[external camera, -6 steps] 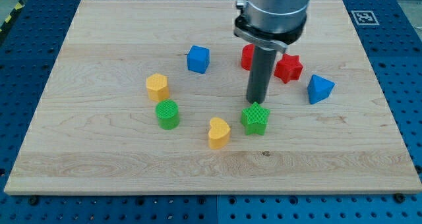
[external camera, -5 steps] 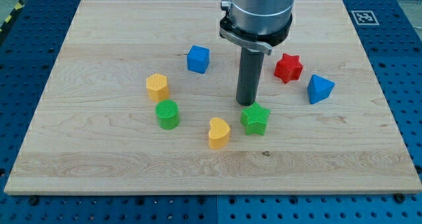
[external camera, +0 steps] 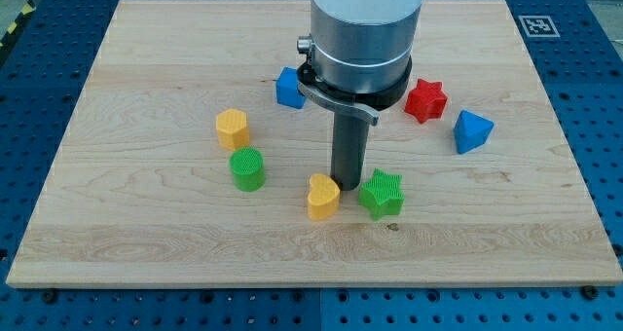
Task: Drag the green star towards bottom right
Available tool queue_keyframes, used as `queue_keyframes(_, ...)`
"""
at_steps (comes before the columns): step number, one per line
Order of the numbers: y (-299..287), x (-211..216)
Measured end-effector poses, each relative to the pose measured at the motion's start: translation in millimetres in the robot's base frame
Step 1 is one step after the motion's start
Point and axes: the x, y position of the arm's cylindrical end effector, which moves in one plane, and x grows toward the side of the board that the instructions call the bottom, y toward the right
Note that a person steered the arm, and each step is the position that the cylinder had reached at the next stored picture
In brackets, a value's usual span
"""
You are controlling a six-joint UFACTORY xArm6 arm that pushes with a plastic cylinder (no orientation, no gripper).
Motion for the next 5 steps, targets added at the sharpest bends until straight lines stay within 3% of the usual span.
queue_keyframes(2,23,7)
queue_keyframes(5,113,1)
